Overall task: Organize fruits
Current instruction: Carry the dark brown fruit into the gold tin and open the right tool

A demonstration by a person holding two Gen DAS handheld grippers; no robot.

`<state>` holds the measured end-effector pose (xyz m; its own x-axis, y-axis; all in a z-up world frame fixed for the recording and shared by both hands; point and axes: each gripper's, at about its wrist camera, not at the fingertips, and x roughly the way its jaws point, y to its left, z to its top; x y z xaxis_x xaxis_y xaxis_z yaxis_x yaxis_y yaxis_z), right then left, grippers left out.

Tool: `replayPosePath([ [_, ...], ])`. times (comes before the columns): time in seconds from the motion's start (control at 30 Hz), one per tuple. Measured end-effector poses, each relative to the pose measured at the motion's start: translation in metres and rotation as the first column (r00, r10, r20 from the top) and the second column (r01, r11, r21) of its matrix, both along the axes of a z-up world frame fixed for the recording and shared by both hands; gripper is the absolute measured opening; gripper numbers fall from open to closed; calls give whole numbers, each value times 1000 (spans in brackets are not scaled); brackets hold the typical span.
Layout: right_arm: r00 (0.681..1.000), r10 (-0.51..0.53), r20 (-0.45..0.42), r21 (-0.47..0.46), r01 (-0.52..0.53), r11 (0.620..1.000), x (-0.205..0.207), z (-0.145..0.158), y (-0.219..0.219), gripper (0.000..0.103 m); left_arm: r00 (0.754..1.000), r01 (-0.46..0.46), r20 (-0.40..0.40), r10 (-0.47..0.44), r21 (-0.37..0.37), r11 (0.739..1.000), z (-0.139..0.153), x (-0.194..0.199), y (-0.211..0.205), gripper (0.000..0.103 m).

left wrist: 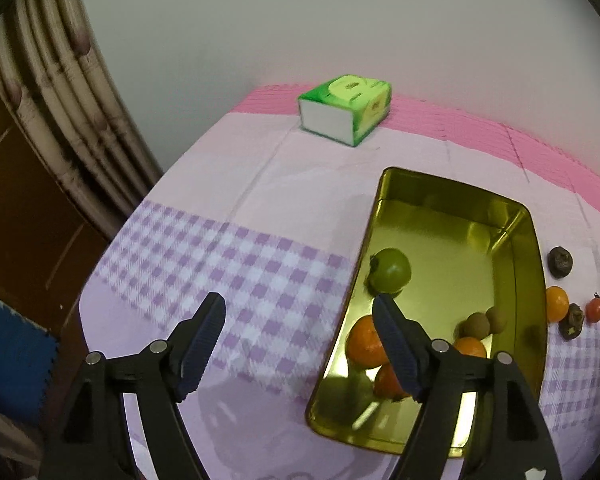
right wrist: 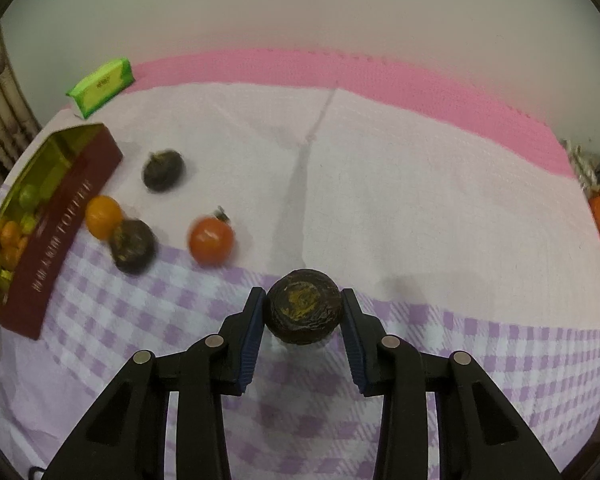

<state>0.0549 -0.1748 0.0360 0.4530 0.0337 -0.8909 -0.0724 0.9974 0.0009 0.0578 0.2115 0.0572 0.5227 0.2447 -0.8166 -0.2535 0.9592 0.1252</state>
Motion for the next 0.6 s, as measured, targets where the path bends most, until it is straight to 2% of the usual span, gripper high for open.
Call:
replayPosePath([
  [0.17, 993, 108, 38, 42, -110, 993, 5, 28, 48, 38, 999, -42, -8, 42, -21, 999, -1, -8, 14, 74],
  [0.27, 977, 205, 57, 59, -208, 976, 6, 42, 89, 38, 997, -78, -15, 77, -34, 996, -3, -14, 23, 74],
  [0.43, 927, 372, 43, 92, -374, 923, 1, 50, 164, 38, 992, -122, -22, 122, -50, 991, -5, -26, 36, 74],
  [0.6, 879, 477, -7, 141, -472, 871, -4, 39, 218, 38, 985, -170, -16, 169, -76, 982, -4, -39, 47, 74],
])
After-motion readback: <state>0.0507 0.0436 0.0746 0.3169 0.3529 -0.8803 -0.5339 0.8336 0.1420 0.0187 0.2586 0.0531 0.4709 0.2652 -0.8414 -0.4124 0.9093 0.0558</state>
